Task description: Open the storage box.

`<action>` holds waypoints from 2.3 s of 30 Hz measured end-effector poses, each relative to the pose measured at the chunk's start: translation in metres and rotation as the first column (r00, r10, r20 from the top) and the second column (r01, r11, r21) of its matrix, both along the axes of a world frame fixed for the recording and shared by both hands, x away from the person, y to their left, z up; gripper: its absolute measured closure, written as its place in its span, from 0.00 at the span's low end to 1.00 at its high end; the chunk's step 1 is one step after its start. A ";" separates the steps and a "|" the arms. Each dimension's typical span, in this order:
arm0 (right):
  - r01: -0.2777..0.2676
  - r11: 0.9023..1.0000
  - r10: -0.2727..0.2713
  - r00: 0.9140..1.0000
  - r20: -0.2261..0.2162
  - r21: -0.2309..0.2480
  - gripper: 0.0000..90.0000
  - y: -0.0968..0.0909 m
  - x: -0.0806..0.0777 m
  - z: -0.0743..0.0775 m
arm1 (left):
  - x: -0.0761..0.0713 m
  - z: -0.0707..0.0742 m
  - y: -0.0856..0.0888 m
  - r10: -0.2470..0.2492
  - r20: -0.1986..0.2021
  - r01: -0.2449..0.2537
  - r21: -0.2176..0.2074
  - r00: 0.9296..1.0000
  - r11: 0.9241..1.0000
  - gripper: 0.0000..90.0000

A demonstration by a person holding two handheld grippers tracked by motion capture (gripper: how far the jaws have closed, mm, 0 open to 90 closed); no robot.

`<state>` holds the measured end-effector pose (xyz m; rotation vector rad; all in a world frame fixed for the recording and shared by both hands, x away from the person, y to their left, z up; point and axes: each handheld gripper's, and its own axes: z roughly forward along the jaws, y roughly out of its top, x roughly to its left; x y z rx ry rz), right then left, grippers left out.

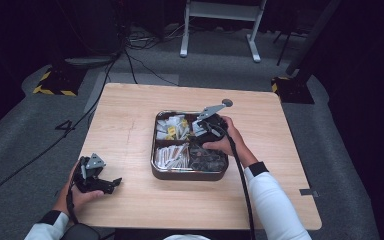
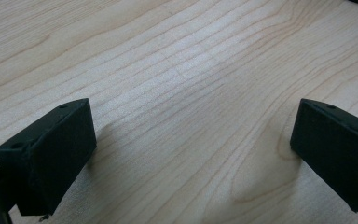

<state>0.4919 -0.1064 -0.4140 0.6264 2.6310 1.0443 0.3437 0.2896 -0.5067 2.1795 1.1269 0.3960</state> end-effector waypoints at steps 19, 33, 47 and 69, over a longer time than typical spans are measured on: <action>-0.022 1.000 0.023 0.998 -0.066 0.019 0.50 0.015 0.010 -0.020 | 0.000 0.000 0.000 -0.002 0.003 0.002 0.003 1.000 1.000 0.00; -0.062 0.998 0.062 0.996 -0.061 0.010 0.65 0.021 0.010 -0.018 | 0.000 0.000 0.000 -0.002 0.003 0.002 0.003 1.000 1.000 0.00; -0.047 0.999 0.047 0.997 -0.054 0.007 0.65 0.022 0.009 -0.017 | 0.000 0.000 0.000 -0.002 0.003 0.002 0.003 1.000 1.000 0.00; -0.034 0.999 0.034 0.999 -0.033 0.021 0.65 0.015 0.007 0.000 | 0.000 0.000 0.000 -0.003 0.003 0.003 0.002 1.000 1.000 0.00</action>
